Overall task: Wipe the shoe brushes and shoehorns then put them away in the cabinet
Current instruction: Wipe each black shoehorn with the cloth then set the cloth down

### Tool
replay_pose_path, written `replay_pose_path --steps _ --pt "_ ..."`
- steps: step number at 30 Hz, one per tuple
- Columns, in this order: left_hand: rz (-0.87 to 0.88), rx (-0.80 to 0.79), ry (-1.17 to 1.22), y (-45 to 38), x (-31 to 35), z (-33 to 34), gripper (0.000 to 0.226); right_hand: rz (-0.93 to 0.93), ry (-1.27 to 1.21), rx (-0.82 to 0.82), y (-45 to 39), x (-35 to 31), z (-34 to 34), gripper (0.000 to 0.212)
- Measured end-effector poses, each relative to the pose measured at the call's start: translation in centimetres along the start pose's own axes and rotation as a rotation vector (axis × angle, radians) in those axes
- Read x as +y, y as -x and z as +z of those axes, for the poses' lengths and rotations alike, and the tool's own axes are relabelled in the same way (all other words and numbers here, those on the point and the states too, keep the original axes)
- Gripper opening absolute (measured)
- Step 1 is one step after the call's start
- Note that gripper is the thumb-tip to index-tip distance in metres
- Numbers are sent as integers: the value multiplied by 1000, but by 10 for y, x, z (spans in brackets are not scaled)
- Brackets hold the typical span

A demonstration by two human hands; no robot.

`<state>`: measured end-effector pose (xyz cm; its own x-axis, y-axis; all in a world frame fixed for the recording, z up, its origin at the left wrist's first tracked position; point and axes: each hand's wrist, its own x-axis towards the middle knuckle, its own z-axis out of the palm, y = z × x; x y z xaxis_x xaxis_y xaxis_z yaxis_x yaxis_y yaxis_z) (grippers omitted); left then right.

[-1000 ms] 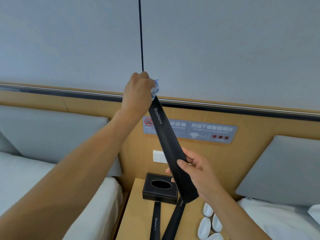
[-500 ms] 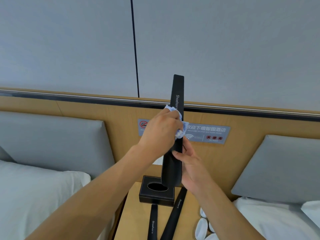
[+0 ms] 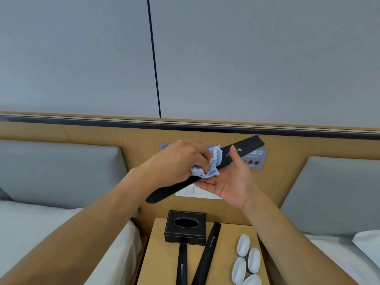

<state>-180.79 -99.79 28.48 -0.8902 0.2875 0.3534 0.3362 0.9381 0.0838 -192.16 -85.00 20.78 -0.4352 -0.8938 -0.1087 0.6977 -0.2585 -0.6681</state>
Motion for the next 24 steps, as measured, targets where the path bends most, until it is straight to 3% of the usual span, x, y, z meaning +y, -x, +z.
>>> replay_pose_path --steps 5,10,15,24 --pt "-75 151 -64 9 -6 11 26 -67 -49 185 -7 -1 4 56" --pt "-346 446 -327 14 -5 30 16 -98 -104 212 -7 17 6 44" --pt "-489 433 -255 10 2 46 13 -130 -222 176 -9 34 9 49" --pt "-422 438 -129 -5 20 51 13 -287 -241 166 -9 37 3 54"
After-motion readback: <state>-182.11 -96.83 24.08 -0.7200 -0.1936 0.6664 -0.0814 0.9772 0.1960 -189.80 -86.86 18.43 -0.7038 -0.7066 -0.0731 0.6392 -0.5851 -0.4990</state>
